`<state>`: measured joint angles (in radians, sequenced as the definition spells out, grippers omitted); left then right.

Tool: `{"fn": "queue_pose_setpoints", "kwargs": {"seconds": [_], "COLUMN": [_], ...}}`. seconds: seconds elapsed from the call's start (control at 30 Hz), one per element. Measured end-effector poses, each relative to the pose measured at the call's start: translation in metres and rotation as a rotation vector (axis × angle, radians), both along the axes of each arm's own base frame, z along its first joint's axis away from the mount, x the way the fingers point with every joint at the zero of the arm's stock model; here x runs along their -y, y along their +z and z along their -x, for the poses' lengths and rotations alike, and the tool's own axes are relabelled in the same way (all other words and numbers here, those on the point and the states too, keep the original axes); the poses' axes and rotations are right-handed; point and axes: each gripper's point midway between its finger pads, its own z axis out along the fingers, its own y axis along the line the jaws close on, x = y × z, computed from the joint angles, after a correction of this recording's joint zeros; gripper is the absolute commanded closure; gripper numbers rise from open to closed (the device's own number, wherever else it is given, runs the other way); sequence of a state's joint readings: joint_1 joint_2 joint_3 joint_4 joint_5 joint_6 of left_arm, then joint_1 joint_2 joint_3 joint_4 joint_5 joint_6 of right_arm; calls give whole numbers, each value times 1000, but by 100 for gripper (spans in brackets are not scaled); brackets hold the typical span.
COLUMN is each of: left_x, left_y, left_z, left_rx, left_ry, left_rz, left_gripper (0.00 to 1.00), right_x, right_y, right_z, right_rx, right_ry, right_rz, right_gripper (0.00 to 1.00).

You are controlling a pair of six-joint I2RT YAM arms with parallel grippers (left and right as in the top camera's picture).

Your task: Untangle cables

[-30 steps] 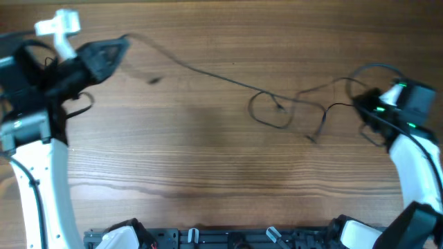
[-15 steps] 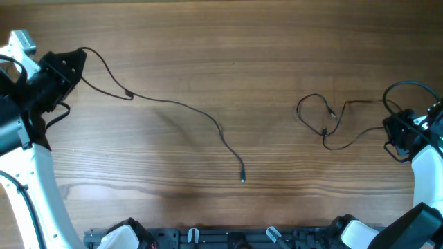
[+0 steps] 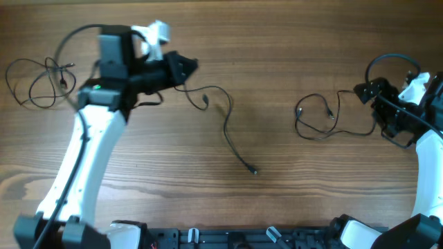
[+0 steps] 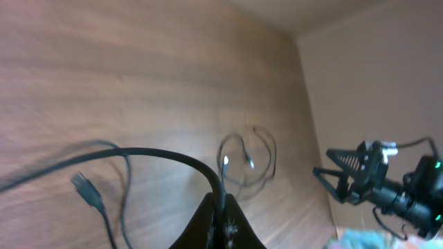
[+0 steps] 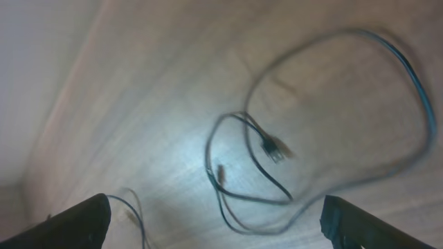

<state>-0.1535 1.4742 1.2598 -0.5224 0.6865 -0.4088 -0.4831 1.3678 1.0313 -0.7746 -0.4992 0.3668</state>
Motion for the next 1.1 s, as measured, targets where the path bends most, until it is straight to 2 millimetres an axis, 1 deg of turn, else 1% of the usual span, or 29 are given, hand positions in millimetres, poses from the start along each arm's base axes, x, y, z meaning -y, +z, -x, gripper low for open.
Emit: {"fn": "queue_pose_setpoints", "kwargs": {"seconds": [0.1, 0.13, 0.23, 0.27, 0.3, 0.4, 0.43, 0.47, 0.5, 0.57, 0.6, 0.67, 0.7, 0.73, 0.77, 0.83, 0.87, 1.03, 1.1], "left_x": [40, 58, 98, 105, 107, 110, 110, 111, 111, 109, 102, 93, 88, 85, 84, 85, 86, 97, 92], "left_y": [-34, -51, -82, -89, -95, -134, -145, -152, -156, -165, -173, -179, -184, -189, -192, -196, -200, -225, -232], "left_z": [10, 18, 42, 47, 51, 73, 79, 83, 87, 95, 100, 100, 97, 94, 91, 87, 85, 69, 75], "left_rx": [-86, -132, -214, -225, -238, -317, -332, -337, -338, -336, -334, -325, -323, -325, -335, -360, -386, -483, -523], "left_ry": [-98, -145, -249, -261, -260, -224, -218, -210, -207, -198, -184, -164, -141, -116, -82, -25, 34, 243, 264], "left_rz": [-25, -37, -70, -92, -121, -312, -367, -408, -443, -521, -604, -670, -703, -721, -722, -708, -687, -580, -600], "left_gripper": [96, 96, 96, 93, 88, 67, 63, 59, 52, 34, 27, 21, 18, 8, 0, 0, 0, 0, 0], "right_x": [-5, -7, -11, -13, -16, -32, -37, -42, -46, -54, -57, -54, -53, -52, -51, -51, -50, -50, -50], "right_y": [-14, -17, -21, -21, -22, -23, -23, -22, -21, -20, -20, -20, -21, -21, -21, -21, -21, -22, -22], "right_z": [24, 30, 37, 39, 41, 40, 37, 35, 32, 27, 26, 25, 25, 24, 24, 24, 24, 25, 26], "right_rx": [-125, -152, -188, -196, -208, -218, -211, -204, -193, -174, -172, -171, -171, -170, -170, -170, -170, -175, -179], "right_ry": [-17, -13, 11, 18, 26, 81, 103, 122, 137, 168, 180, 175, 172, 170, 168, 168, 167, 165, 165], "right_rz": [-17, -18, -8, -7, -9, -3, 3, 8, 15, 25, 31, 43, 51, 58, 61, 63, 65, 68, 66], "right_gripper": [0, 0, 1, 0, 1, 0, 0, 1, 0, 0, 1, 0, 0, 0, 0, 0, 0, 0, 0]}}
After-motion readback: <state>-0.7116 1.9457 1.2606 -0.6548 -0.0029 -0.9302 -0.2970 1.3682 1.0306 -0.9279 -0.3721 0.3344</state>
